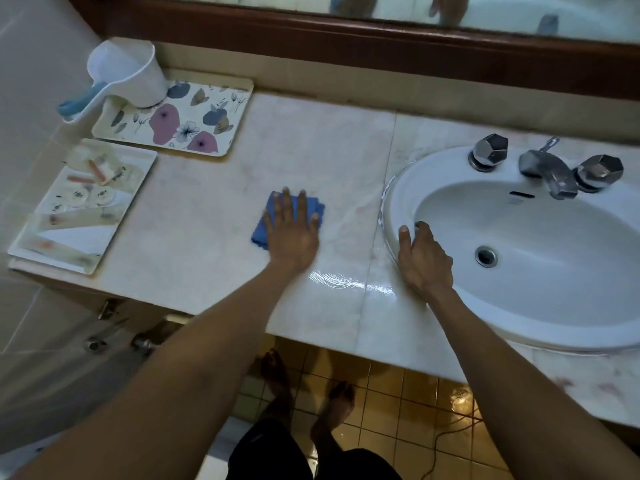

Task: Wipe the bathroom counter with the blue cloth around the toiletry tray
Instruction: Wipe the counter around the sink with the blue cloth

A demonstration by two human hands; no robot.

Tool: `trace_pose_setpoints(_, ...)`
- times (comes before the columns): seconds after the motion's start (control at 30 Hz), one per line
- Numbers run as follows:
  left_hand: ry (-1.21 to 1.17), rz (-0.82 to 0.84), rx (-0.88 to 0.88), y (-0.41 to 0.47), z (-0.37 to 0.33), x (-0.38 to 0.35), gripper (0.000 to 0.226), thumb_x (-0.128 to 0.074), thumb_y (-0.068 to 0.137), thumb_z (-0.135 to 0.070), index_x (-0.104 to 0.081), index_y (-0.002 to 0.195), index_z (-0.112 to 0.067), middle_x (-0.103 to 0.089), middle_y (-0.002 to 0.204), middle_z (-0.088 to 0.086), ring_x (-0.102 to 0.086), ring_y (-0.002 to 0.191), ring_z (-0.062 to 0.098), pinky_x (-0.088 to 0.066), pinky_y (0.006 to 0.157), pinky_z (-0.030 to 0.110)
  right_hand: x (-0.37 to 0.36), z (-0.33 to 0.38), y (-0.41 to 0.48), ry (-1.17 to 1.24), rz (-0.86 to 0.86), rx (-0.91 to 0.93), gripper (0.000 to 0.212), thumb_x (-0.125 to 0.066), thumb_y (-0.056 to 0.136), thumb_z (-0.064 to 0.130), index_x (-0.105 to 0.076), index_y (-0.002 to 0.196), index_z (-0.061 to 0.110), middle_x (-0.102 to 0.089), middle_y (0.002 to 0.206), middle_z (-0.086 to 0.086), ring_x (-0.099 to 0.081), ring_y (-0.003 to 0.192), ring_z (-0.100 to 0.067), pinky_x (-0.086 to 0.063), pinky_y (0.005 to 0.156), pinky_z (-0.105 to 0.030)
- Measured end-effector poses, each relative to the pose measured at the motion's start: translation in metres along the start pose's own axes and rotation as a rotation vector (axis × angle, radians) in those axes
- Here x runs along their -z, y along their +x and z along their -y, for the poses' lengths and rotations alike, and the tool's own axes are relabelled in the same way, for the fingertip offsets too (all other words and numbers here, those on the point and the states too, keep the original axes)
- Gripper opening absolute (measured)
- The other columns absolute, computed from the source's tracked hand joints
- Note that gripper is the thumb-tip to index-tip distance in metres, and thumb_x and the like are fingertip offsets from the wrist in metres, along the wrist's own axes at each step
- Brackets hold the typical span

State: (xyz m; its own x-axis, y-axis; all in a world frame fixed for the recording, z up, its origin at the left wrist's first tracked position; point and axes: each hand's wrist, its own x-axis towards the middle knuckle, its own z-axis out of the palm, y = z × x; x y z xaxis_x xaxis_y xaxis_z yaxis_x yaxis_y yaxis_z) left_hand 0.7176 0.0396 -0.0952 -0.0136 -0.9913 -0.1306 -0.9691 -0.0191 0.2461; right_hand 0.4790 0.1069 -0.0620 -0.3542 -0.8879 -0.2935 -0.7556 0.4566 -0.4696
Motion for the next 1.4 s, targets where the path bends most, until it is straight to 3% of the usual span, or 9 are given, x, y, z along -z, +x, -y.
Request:
trace_pose_setpoints(0.17, -0.014, 0.100, -0.319, -0.052, -0.072, -0.023, 0.061, -0.022, 0.106, -0.046, -0.010, 0.160, -0.020, -0.001, 0.168, 0.010, 0.004, 0.155, 0.028, -0.003, 0.124, 0.053, 0.004, 0.001, 0.000, 0.054, 0.033, -0.020, 0.056, -0.021, 0.101, 0.055, -0.035, 0.139, 0.016, -0.053, 0.140, -0.010, -0.055, 0.119, -0.038, -0.034, 0.099, -0.049)
trace_pose_setpoints(0.37, 0.082, 0.170, -0.766, -0.086, -0.007, -0.010, 0.062, -0.025, 0.106, -0.050, -0.010, 0.161, -0.025, -0.003, 0.169, -0.003, 0.004, 0.155, 0.014, 0.000, 0.126, 0.041, 0.005, -0.002, 0.001, 0.097, 0.068, -0.032, 0.056, -0.023, 0.101, 0.054, -0.033, 0.143, 0.018, -0.046, 0.149, -0.006, -0.051, 0.126, -0.035, -0.032, 0.104, -0.047)
trace_pose_setpoints(0.5, 0.018, 0.159, -0.581, -0.023, 0.004, -0.001, 0.066, -0.025, 0.106, -0.048, -0.009, 0.161, -0.015, -0.007, 0.168, -0.001, 0.002, 0.155, 0.014, -0.008, 0.125, 0.047, 0.003, -0.003, 0.003, 0.079, 0.044, -0.044, 0.055, -0.025, 0.102, 0.053, -0.034, 0.142, 0.017, -0.049, 0.146, -0.006, -0.053, 0.123, -0.037, -0.033, 0.102, -0.047)
trace_pose_setpoints(0.67, -0.024, 0.081, -0.246, 0.006, -0.048, -0.013, 0.062, -0.020, 0.107, -0.041, -0.010, 0.160, -0.008, -0.008, 0.168, 0.005, 0.000, 0.156, 0.021, -0.002, 0.125, 0.046, 0.001, -0.001, 0.005, 0.052, 0.012, -0.050, 0.052, -0.027, 0.102, 0.051, -0.037, 0.139, 0.016, -0.058, 0.134, -0.010, -0.057, 0.116, -0.038, -0.035, 0.098, -0.046)
trace_pose_setpoints(0.83, -0.022, 0.164, -0.505, -0.036, -0.055, -0.017, 0.063, -0.020, 0.107, -0.042, -0.007, 0.160, -0.011, -0.006, 0.169, 0.003, 0.003, 0.156, 0.019, -0.006, 0.125, 0.048, 0.005, 0.002, 0.003, 0.085, 0.021, -0.058, 0.052, -0.029, 0.101, 0.052, -0.037, 0.140, 0.018, -0.058, 0.136, -0.011, -0.056, 0.119, -0.038, -0.035, 0.100, -0.046)
trace_pose_setpoints(1.0, 0.082, 0.244, -0.891, -0.019, -0.007, 0.000, 0.067, -0.022, 0.106, -0.052, -0.004, 0.161, -0.018, 0.000, 0.168, -0.003, 0.009, 0.155, 0.013, 0.002, 0.126, 0.038, 0.007, 0.000, -0.001, 0.123, 0.051, -0.068, 0.052, -0.029, 0.101, 0.054, -0.036, 0.141, 0.021, -0.054, 0.143, -0.004, -0.054, 0.123, -0.035, -0.033, 0.104, -0.046)
trace_pose_setpoints(1.07, 0.031, 0.235, -0.798, 0.005, 0.003, 0.008, 0.074, -0.028, 0.104, -0.053, -0.003, 0.160, -0.012, 0.001, 0.168, 0.004, 0.006, 0.155, 0.017, -0.002, 0.126, 0.040, 0.009, -0.002, -0.001, 0.162, 0.084, -0.078, 0.050, -0.030, 0.101, 0.053, -0.037, 0.139, 0.023, -0.054, 0.142, -0.002, -0.053, 0.123, -0.034, -0.032, 0.103, -0.044)
trace_pose_setpoints(1.27, -0.185, 0.127, -0.241, 0.003, -0.053, -0.014, 0.082, -0.041, 0.102, -0.045, -0.001, 0.158, 0.000, 0.002, 0.167, 0.014, 0.004, 0.155, 0.027, 0.006, 0.125, 0.036, 0.014, -0.012, -0.003, 0.243, 0.082, -0.051, 0.042, -0.029, 0.104, 0.044, -0.043, 0.140, 0.026, -0.055, 0.140, -0.001, -0.051, 0.126, -0.031, -0.033, 0.097, -0.037)
trace_pose_setpoints(1.4, -0.125, 0.111, -0.400, -0.039, -0.080, -0.026, 0.075, -0.033, 0.101, -0.045, -0.011, 0.158, -0.001, -0.010, 0.166, 0.016, -0.009, 0.154, 0.028, -0.003, 0.126, 0.040, 0.011, -0.013, -0.006, 0.111, 0.095, -0.053, 0.047, -0.021, 0.104, 0.049, -0.044, 0.136, 0.024, -0.060, 0.133, -0.009, -0.054, 0.118, -0.035, -0.038, 0.095, -0.041)
